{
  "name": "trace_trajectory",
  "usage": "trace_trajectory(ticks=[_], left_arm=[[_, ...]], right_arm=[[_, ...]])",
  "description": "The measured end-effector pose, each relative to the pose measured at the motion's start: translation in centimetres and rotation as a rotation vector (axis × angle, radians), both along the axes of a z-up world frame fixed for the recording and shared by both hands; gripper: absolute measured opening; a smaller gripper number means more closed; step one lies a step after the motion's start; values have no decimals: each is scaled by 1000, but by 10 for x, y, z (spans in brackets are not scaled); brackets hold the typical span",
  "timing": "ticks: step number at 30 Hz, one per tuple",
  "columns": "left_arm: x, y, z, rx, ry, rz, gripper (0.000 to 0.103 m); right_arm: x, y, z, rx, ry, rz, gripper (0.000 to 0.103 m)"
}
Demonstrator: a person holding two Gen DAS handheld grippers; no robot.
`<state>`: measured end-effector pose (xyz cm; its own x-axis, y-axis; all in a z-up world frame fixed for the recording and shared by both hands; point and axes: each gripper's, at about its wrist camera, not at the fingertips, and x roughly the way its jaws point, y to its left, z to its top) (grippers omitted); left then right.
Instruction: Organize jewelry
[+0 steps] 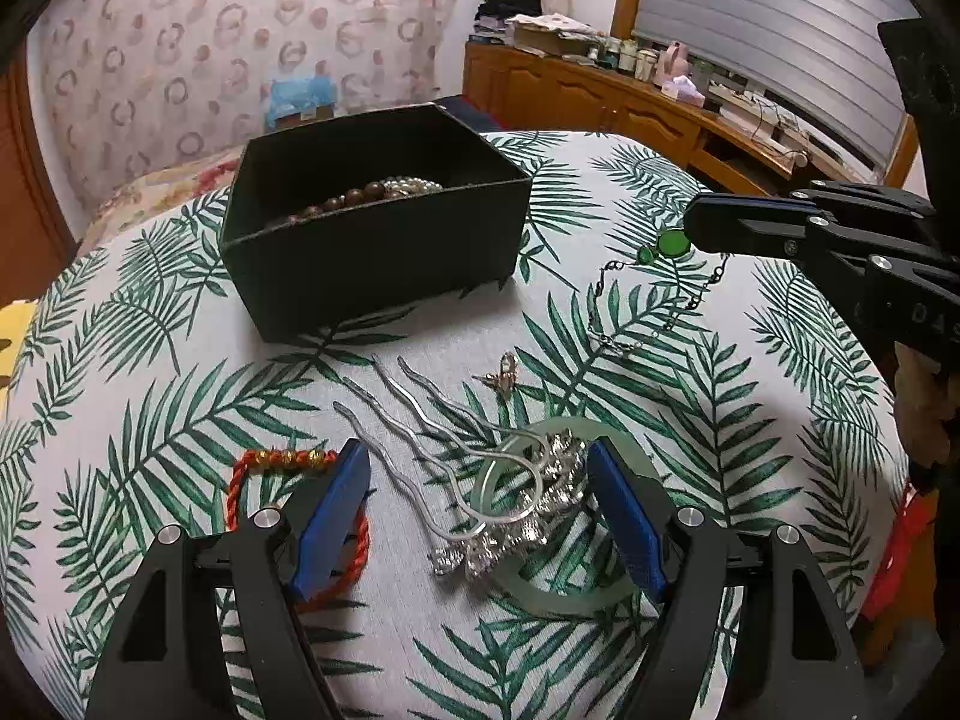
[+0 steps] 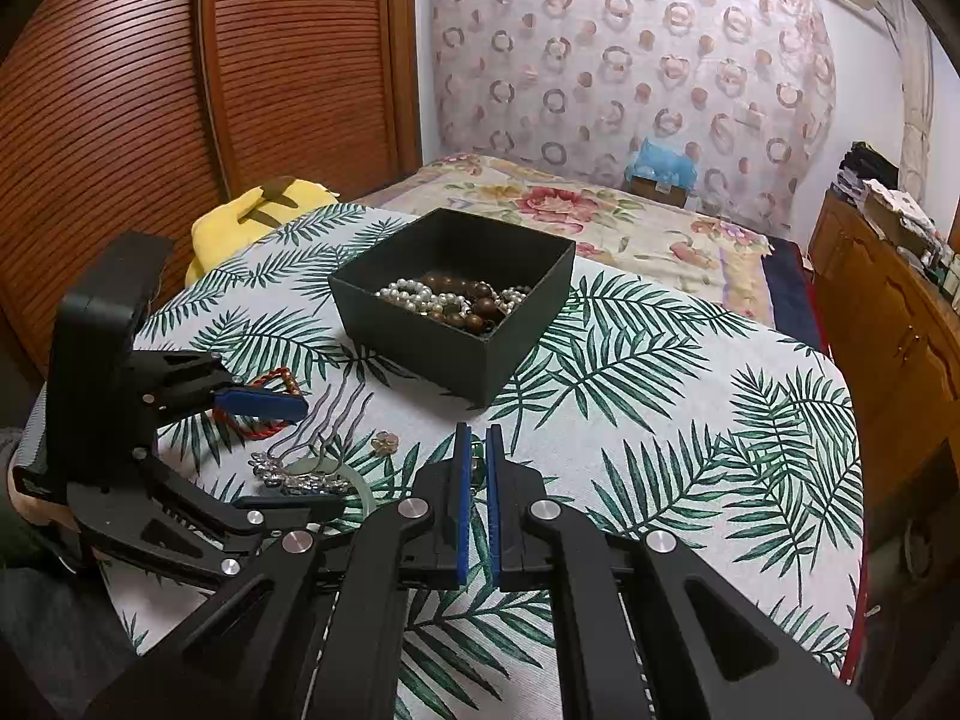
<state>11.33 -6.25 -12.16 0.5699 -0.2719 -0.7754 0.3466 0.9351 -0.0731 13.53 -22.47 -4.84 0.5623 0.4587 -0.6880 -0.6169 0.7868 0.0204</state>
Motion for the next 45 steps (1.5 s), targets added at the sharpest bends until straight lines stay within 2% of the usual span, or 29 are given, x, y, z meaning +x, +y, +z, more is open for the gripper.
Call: trace_trajectory(ticks=[3,4,7,9,23,30,32,37,39,43,45], left_arm=[[0,0,-1,13,-15,-3,69],[-1,1,0,14,-21,-4,64],[-4,2,3,-1,-25,-12,59],[-6,3,5,-13,-34,-20,51],[-15,19,31,-72,-91,3,51],[-7,24,53,-83,-135,13,51],[-3,24,59,-89,-144,7,28],[4,22,73,-71,-164,7,15],[4,26,71,-80,-152,2,15],[4,48,59,-89,-117,67,16],[7,55,51,-80,-96,90,24]], right_arm=[[1,1,0,-2,0,4,5],[0,1,0,-3,0,5,6],[0,3,0,-5,0,6,5],[-1,3,0,-4,-1,5,5],[0,8,10,3,-22,16,5],[9,14,40,40,-74,39,5],[14,16,48,49,-88,46,5],[30,25,66,76,-121,68,5],[33,27,67,83,-118,72,5],[37,30,57,74,-99,80,5],[39,31,51,73,-86,84,5]])
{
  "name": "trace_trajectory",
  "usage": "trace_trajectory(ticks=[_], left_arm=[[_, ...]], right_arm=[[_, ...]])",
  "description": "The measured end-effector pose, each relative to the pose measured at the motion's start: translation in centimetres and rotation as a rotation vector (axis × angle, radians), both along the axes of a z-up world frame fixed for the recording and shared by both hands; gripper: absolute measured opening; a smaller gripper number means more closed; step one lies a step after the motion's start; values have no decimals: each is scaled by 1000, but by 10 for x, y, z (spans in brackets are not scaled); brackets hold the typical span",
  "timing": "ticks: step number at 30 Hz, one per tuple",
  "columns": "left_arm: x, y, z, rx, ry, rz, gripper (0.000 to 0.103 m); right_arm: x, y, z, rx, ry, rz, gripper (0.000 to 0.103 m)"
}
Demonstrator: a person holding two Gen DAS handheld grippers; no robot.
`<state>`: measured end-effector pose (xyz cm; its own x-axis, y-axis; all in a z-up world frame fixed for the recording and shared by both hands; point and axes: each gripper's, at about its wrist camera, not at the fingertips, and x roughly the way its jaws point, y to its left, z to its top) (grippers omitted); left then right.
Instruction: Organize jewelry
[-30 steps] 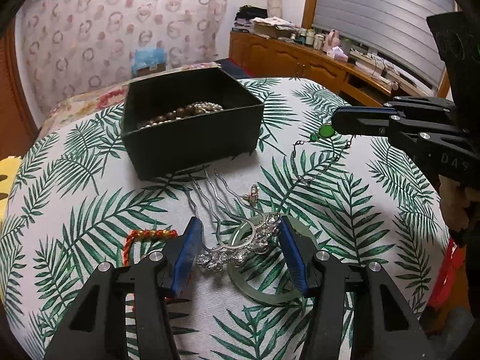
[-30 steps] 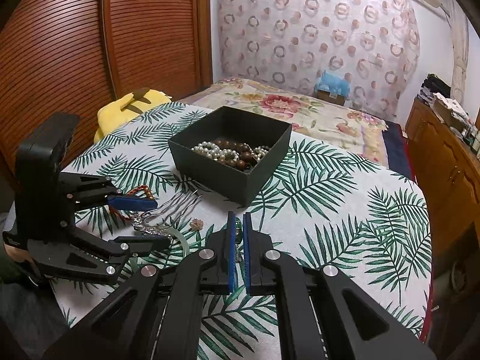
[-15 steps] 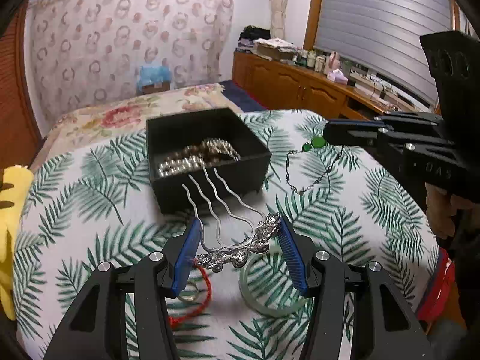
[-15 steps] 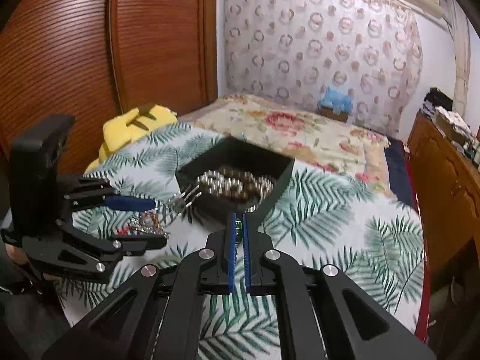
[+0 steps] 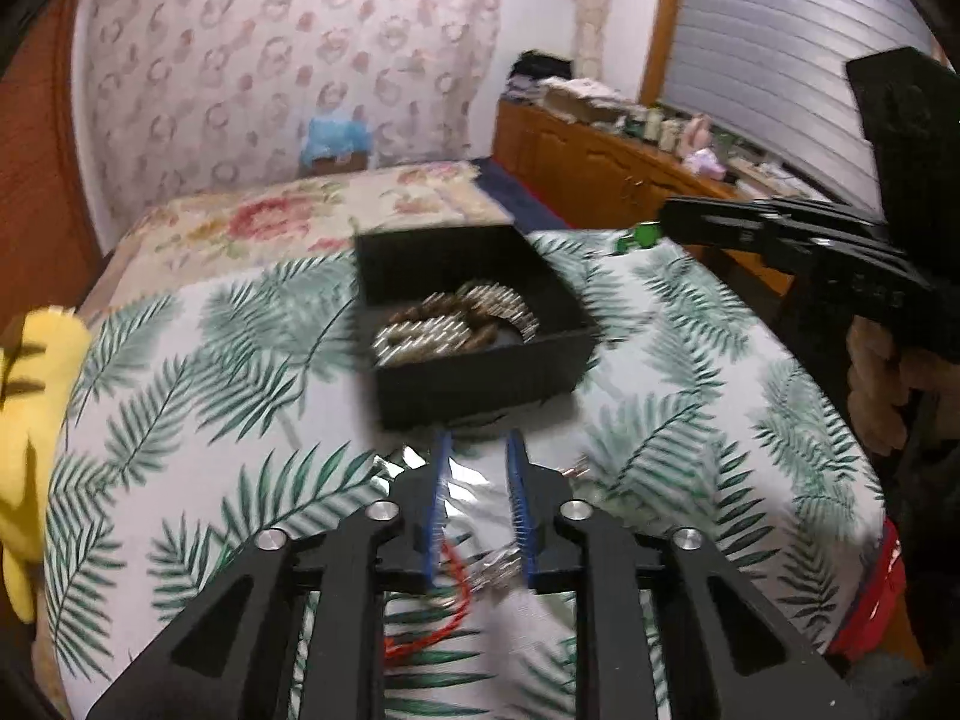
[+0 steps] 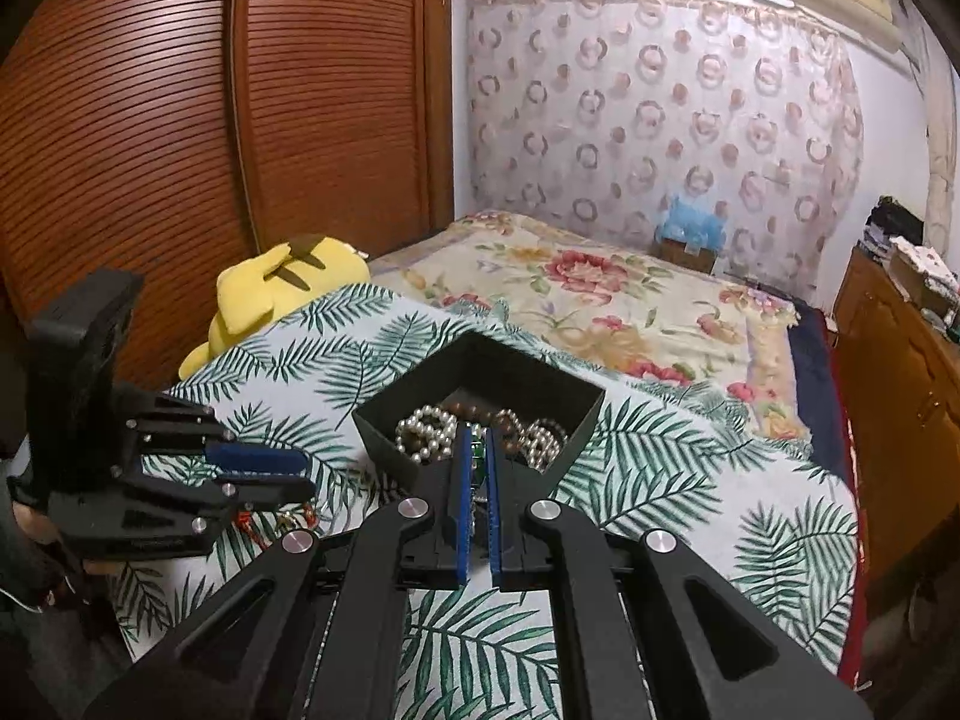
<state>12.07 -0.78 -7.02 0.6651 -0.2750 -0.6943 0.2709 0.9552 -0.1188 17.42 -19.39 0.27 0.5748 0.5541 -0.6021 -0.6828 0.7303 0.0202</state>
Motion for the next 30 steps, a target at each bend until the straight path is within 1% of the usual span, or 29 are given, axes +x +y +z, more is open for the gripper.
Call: trace_trajectory(ticks=[2,3,5,10,13,18,20,24,26,30], left_arm=[[3,3,-9,13,26,9,36],[4,4,-13,14,41,10,38],[6,3,-20,17,58,11,50],[20,10,-30,29,82,42,51],[31,8,-37,28,129,44,52],[30,-8,-41,44,146,19,59],[31,-13,-44,58,153,9,66],[31,-18,-46,60,162,17,69],[28,-19,-46,62,165,21,72],[21,-24,-47,74,166,4,75]], right_arm=[[3,3,-7,-3,13,5,5],[5,3,-9,-4,16,5,5],[9,6,-11,-3,22,9,5],[13,8,-12,-1,25,22,5],[17,7,-12,4,31,26,5],[21,3,-14,8,38,28,5],[23,2,-15,11,40,27,5],[25,-1,-18,18,45,29,5],[26,-1,-18,18,44,31,5],[24,-2,-20,23,45,33,5]])
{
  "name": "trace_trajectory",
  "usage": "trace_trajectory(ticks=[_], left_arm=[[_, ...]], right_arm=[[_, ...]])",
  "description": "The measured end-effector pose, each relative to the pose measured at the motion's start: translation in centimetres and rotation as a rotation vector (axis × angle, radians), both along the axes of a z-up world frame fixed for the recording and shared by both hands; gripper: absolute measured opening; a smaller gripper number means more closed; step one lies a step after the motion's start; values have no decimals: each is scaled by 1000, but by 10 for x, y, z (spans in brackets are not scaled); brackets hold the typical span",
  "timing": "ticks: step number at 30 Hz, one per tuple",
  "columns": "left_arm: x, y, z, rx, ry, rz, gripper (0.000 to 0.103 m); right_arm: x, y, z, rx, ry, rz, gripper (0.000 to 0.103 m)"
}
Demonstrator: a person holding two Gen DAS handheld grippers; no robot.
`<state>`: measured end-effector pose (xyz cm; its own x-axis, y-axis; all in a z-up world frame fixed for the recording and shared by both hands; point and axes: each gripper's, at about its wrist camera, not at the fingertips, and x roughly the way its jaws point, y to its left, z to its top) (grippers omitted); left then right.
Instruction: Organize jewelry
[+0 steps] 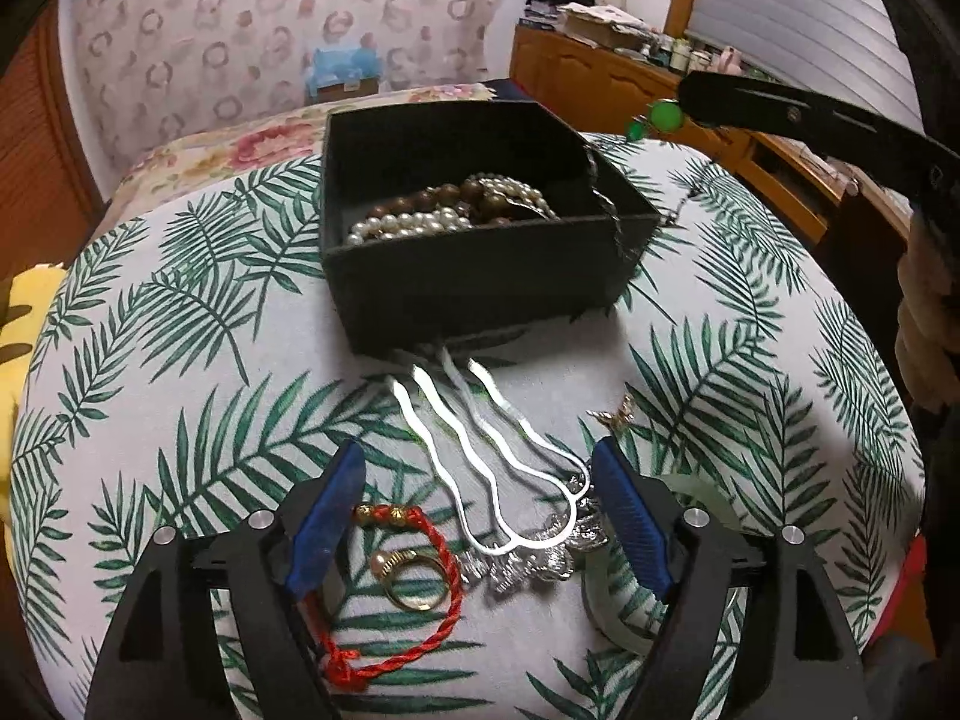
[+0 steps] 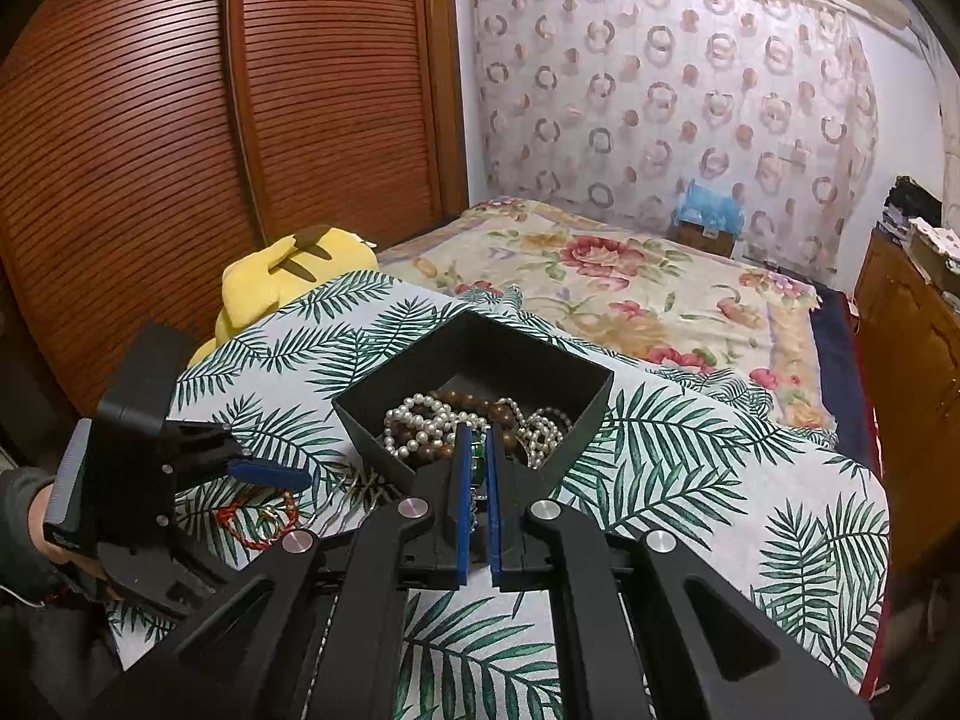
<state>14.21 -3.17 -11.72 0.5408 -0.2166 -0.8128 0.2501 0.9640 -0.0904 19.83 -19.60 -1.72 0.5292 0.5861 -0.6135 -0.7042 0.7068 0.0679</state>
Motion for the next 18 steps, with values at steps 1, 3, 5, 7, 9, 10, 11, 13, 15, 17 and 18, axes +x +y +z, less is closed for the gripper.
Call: trace_trajectory(ticks=[1,3,5,7,9,10,11,13,15,17,18], left_arm=[[-1,-1,0,2,0,-3,76],[-2,-3,1,-14,3,-9,76],[-7,-2,4,-53,1,-18,76],[-11,-7,6,-59,-2,-34,76],[-15,-12,6,-58,-6,-50,76],[-16,-13,5,-55,-5,-53,76],[-16,-14,4,-48,-3,-53,76],[-15,-16,2,-29,-5,-48,76],[-16,-17,2,-19,-10,-46,76],[-16,-18,1,-16,-14,-44,76],[-16,-18,1,-20,-15,-41,76]], right_arm=[[0,0,0,-1,1,-1,5],[0,0,0,0,0,-1,5],[0,0,0,-2,0,1,5],[0,0,0,-6,-1,1,5],[-1,0,-1,-10,-1,0,5],[-2,1,-1,-11,-1,-1,5],[-3,2,-2,-11,-2,-1,5],[-4,2,-2,-11,-2,-1,5],[-4,2,-2,-10,-4,2,5],[-6,3,-1,-10,-6,3,5],[-7,4,-2,-10,-7,4,5]])
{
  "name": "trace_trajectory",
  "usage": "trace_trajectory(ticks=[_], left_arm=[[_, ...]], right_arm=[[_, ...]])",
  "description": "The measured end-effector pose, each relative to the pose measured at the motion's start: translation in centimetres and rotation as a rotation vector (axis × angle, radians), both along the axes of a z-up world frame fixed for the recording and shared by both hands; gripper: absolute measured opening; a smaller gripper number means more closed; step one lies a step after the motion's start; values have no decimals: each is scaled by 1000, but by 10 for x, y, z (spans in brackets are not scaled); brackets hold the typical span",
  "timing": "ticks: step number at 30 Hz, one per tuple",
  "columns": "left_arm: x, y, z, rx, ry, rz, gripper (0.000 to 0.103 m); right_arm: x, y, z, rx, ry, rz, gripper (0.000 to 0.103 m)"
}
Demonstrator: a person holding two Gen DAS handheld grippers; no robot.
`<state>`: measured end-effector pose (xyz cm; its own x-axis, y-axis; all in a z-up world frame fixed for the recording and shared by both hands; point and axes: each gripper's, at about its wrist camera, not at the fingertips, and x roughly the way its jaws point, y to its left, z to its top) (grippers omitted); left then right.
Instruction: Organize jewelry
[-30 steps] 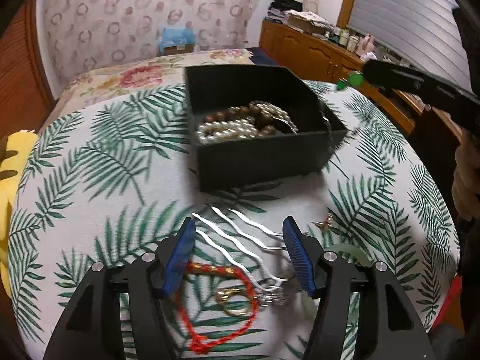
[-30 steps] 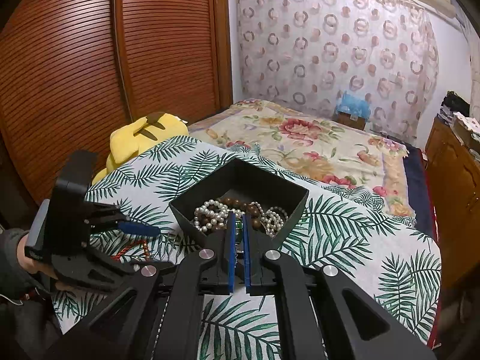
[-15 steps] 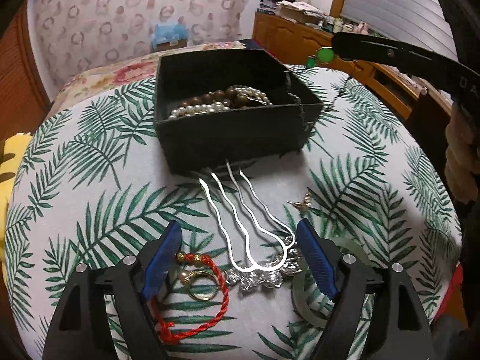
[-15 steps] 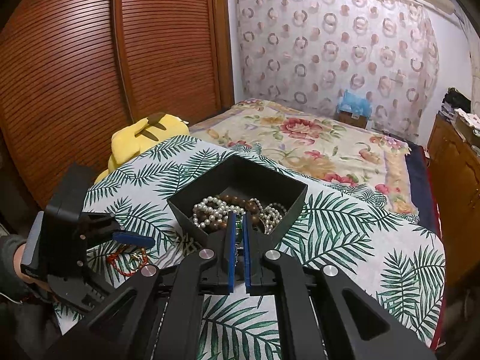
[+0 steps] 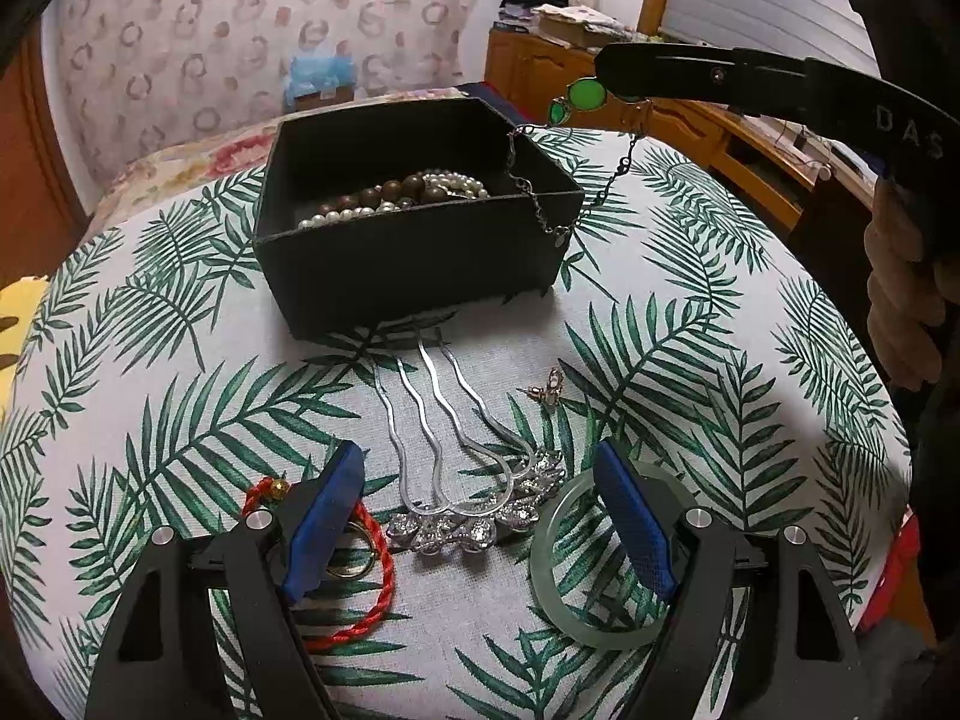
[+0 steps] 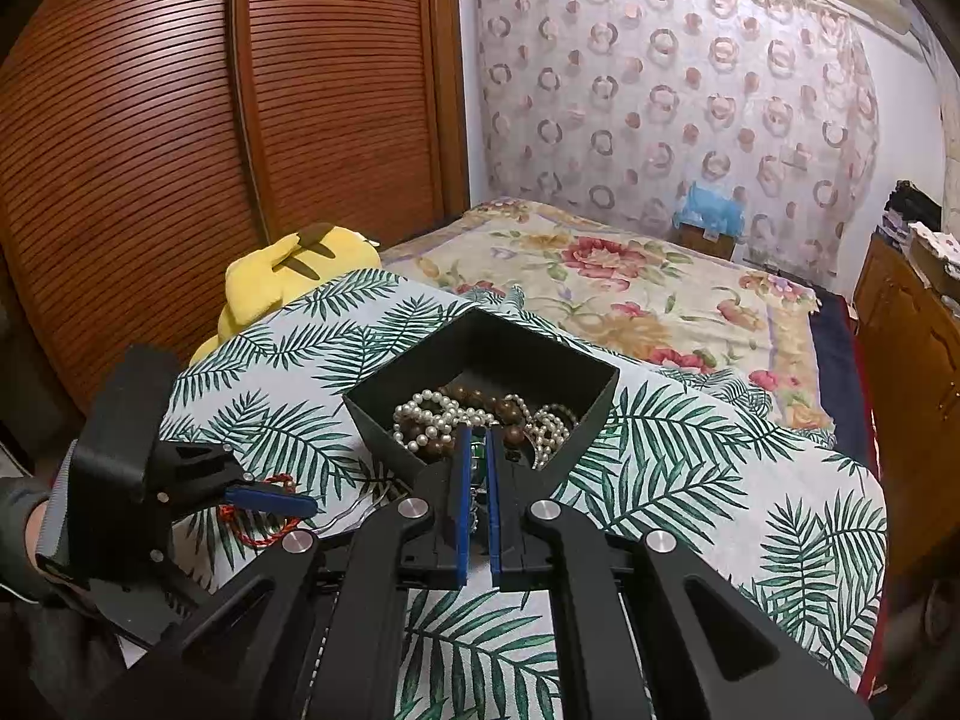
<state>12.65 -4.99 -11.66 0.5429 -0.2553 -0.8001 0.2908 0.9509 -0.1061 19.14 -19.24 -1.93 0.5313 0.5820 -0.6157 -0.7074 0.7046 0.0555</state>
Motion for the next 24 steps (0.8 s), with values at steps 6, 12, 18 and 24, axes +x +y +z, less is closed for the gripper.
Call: trace_trajectory(ticks=[6,12,18,24], left_arm=[[1,9,1,-13,1,9,67],[0,18,0,-4,3,15,65],[-2,16,-2,32,-4,20,64],[-2,2,-4,103,-37,6,56]], right_arm=[[-1,1,1,0,1,0,5],[-3,2,2,0,1,2,6],[-3,2,2,-1,2,1,6],[-7,6,2,-7,3,4,5]])
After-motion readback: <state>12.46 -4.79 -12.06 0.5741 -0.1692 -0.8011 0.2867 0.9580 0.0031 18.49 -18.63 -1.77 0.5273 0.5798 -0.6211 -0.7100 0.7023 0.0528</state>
